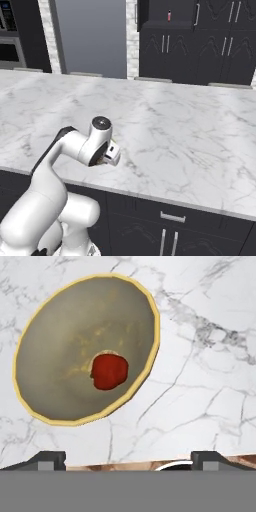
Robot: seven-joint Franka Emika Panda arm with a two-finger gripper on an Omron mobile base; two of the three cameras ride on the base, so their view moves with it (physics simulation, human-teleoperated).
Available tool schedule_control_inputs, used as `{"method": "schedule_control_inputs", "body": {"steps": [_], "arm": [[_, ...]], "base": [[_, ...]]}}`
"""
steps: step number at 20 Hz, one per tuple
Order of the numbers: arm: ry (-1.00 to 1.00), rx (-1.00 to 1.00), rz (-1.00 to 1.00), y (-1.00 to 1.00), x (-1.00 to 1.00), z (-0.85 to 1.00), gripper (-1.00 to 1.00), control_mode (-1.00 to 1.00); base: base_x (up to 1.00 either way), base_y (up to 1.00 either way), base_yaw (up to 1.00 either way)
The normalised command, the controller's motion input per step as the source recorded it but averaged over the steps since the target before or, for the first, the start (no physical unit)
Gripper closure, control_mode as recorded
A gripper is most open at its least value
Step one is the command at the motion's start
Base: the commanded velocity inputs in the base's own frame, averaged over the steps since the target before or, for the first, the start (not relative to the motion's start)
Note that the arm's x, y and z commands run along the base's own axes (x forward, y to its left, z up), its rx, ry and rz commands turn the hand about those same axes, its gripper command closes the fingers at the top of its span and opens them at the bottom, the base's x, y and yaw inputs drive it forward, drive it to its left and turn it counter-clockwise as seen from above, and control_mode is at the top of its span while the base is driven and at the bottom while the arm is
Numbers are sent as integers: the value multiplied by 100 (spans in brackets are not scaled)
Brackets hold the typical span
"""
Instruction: Pick the bell pepper from the cabinet and place it in the bowl. Then pick the bowl and place it in the sink. Then turn on the sink facuet.
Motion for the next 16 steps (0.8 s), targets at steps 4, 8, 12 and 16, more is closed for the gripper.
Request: {"method": "schedule_control_inputs", "body": {"steps": [4, 8, 12, 16], "arm": [[5, 6, 0, 0, 26, -23, -100, -100], [4, 4, 0, 0, 31, -18, -100, -100], [3, 2, 0, 0, 34, -20, -100, -100], [5, 0, 0, 0, 39, -27, -100, -100]], "base": [[0, 0, 0], [0, 0, 0], [0, 0, 0], [0, 0, 0]]}}
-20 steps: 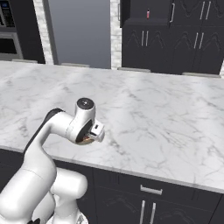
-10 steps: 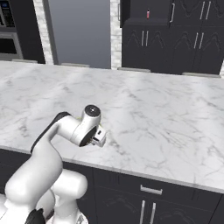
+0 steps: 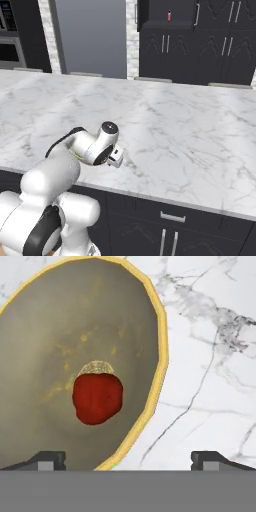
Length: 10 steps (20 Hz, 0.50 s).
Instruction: Pick the bell pepper from the cabinet and place it in the bowl. Then pick the bowl and place it in the sink. Then turn on the sink facuet.
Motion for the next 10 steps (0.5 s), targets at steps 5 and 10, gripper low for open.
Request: {"method": "schedule_control_inputs", "body": {"steps": [5, 10], "arm": [[5, 1, 0, 0, 37, -27, -100, -100], [4, 1, 0, 0, 35, -21, -100, -100]], "base": [[0, 0, 0], [0, 0, 0]]}}
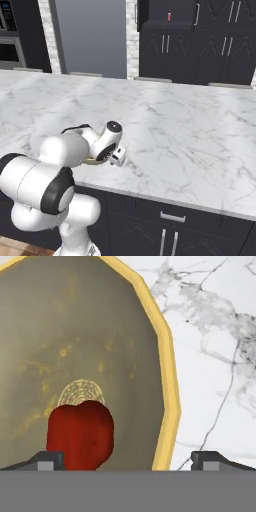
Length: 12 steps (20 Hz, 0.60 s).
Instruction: Pick the bell pepper from the cabinet and place it in the bowl. Then pick the bowl and place it in the sink. Then turn on the sink facuet.
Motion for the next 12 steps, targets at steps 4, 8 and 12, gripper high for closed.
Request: {"method": "schedule_control_inputs", "body": {"steps": [4, 8, 12], "arm": [[3, 2, 0, 0, 15, -16, -100, -100], [3, 1, 0, 0, 0, -18, 100, -100], [0, 2, 0, 0, -8, -17, 100, -100]], "base": [[0, 0, 0], [0, 0, 0], [0, 0, 0]]}}
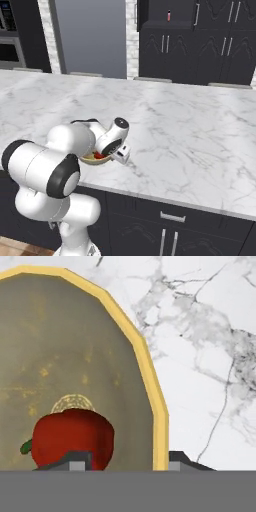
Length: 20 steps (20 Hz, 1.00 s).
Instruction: Pick the bell pepper from the cabinet and place it in the bowl. Then pick the bowl and place it in the sink. Then turn on the sink facuet.
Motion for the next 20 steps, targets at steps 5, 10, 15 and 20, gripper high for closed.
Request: {"method": "schedule_control_inputs", "body": {"steps": [5, 10, 15, 20], "arm": [[0, 3, 0, 0, -27, -7, 100, -100], [0, 9, -2, 0, -28, 4, 100, -100], [0, 13, -1, 0, -23, 72, 100, -100], [0, 2, -2, 0, -30, 100, 100, -100]], "base": [[0, 0, 0], [0, 0, 0], [0, 0, 0], [0, 0, 0]]}}
